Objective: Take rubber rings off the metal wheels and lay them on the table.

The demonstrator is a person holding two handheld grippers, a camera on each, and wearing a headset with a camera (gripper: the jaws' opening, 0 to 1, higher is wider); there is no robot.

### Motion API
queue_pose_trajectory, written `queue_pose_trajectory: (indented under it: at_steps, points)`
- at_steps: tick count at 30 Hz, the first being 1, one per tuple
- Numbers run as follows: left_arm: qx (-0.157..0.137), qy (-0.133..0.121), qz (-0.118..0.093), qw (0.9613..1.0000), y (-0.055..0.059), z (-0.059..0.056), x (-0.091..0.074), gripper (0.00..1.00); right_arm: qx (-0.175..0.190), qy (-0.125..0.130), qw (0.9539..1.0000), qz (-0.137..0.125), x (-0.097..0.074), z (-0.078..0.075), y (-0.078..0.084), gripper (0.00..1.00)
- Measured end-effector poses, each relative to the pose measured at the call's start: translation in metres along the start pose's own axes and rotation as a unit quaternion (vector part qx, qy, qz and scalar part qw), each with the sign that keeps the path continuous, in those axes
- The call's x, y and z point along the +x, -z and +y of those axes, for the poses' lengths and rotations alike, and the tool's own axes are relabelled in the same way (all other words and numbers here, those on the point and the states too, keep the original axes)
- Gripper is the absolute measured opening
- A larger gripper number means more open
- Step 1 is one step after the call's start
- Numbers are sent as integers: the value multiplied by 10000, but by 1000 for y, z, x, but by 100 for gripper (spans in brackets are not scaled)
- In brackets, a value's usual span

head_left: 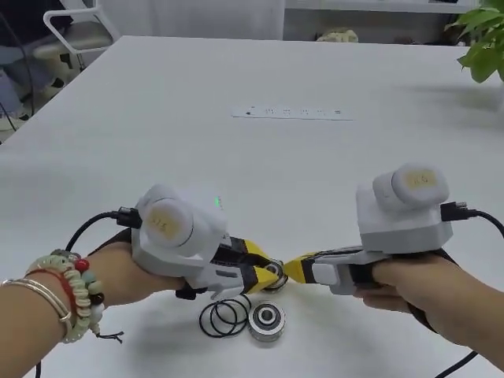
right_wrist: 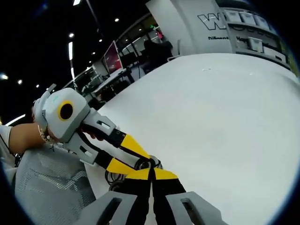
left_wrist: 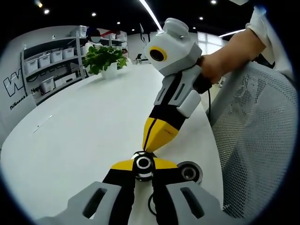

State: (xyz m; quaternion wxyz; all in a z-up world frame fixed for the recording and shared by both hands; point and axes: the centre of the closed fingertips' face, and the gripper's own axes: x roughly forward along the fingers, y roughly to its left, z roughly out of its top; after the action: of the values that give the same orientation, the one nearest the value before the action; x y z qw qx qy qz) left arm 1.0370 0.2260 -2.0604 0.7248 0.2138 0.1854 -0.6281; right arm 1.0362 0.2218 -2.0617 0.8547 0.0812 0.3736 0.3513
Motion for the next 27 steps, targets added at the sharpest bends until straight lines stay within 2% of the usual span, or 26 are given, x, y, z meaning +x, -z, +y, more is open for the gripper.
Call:
queue_pose_trajectory:
  at_steps: [14,18,19,20,21,22,23,27]
  points:
    - [-70,16,-50,10000,0,0,0,8,-140,-52,9999,40,1,4,-1,0]
    - [-78,19,-56,10000,0,0,0,8,-141,-157,9998,-21,1,10,-4,0]
    - [-80,18,-57,10000,0,0,0,8,-168,-225,9996,-91,1,14,-7,0]
    - [-88,10,-61,9999,0,0,1,8,-179,-430,9986,-256,3,22,-14,0]
    - [-96,-5,-62,9999,0,1,1,8,-93,-343,9992,-203,2,22,-15,0]
    - [-105,-16,-59,9999,0,1,1,8,-348,-124,9993,-77,1,17,-12,0]
    - [-112,-24,-59,9999,0,1,1,8,-301,-209,9993,-113,3,21,-12,0]
    - [-173,-70,-90,9998,0,1,1,8,-113,-106,9998,-132,1,13,-12,0]
